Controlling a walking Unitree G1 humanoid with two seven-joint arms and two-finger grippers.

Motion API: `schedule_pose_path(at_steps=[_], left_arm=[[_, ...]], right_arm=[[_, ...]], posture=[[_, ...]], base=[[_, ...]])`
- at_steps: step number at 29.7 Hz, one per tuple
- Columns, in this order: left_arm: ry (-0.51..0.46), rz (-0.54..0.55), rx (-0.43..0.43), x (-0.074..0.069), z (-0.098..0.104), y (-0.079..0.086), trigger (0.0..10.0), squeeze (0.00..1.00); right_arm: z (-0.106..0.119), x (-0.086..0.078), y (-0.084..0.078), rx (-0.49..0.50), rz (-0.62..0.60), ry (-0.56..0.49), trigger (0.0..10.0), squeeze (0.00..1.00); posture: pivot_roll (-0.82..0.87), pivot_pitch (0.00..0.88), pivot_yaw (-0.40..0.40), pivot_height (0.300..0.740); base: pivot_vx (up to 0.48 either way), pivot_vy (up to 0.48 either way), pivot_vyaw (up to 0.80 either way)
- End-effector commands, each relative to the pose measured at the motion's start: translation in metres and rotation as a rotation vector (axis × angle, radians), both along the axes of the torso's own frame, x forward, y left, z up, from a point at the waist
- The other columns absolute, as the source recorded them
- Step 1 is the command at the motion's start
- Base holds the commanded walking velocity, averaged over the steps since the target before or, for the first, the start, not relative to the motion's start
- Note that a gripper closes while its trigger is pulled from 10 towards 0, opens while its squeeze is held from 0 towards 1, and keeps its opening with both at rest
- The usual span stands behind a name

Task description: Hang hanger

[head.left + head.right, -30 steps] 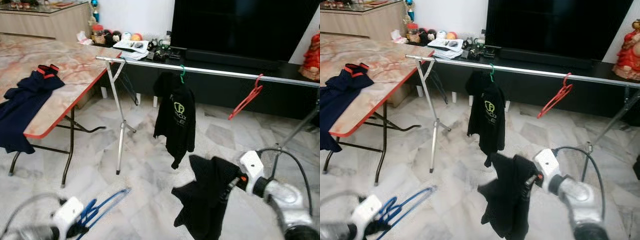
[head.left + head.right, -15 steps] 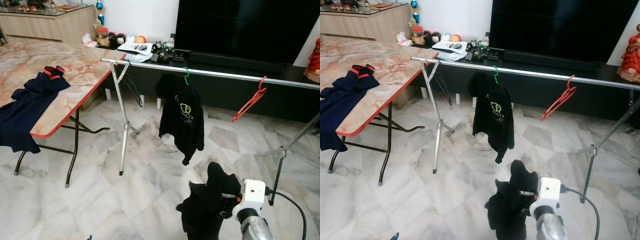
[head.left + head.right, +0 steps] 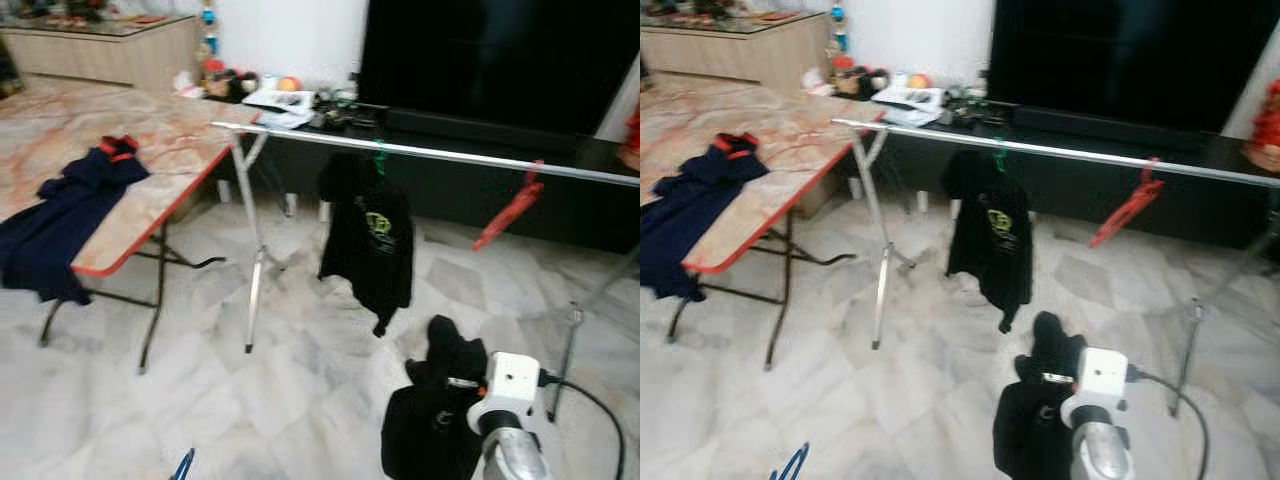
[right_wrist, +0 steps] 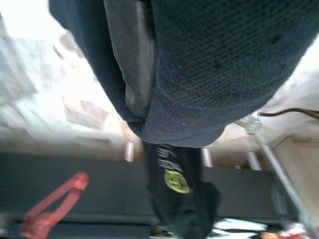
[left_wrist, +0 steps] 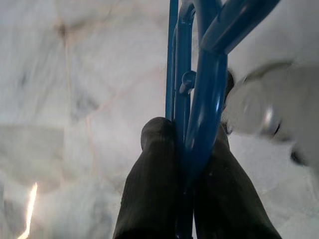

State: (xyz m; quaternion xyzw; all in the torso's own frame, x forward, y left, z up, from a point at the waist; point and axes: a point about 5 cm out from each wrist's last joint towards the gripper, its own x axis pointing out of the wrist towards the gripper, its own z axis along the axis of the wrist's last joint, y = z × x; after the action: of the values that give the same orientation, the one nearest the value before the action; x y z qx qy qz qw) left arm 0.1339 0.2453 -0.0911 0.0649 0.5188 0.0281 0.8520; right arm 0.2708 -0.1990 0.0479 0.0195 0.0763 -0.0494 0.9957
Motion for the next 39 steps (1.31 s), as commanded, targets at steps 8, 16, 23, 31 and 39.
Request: schedule_pose_path(at_steps=[8,16,23,31,39], left_arm=[[0.036,0.007,0.005,-0.007,-0.003,0.000,10.0,0.00],[0.026,0.010,-0.002,-0.002,-0.003,-0.004,10.0,0.00],[0.025,0.015,-0.006,-0.002,-0.003,-0.005,10.0,0.00],[0.034,0.027,-0.008,-0.007,-0.005,-0.004,10.0,0.00],[0.034,0.031,-0.009,-0.007,-0.005,-0.005,10.0,0.00]], right_arm=[[0.012,0.006,0.008,0.016,-0.008,-0.043,10.0,0.00],[0.017,0.011,0.015,0.019,0.007,-0.052,10.0,0.00],[0.020,0.015,0.016,0.017,0.004,-0.058,10.0,0.00],[0.023,0.019,0.017,0.012,0.006,-0.059,10.0,0.00],[0.025,0.021,0.019,0.001,0.018,-0.069,10.0,0.00]], posture=[[0.15,0.000,-0.025,0.740],[0.16,0.000,-0.040,0.740],[0.17,0.000,-0.045,0.740],[0.18,0.000,-0.055,0.740],[0.18,0.000,-0.060,0.740]], base=[[0.000,0.472,0.00],[0.000,0.473,0.00],[0.000,0.472,0.00],[0.000,0.472,0.00],[0.000,0.472,0.00]])
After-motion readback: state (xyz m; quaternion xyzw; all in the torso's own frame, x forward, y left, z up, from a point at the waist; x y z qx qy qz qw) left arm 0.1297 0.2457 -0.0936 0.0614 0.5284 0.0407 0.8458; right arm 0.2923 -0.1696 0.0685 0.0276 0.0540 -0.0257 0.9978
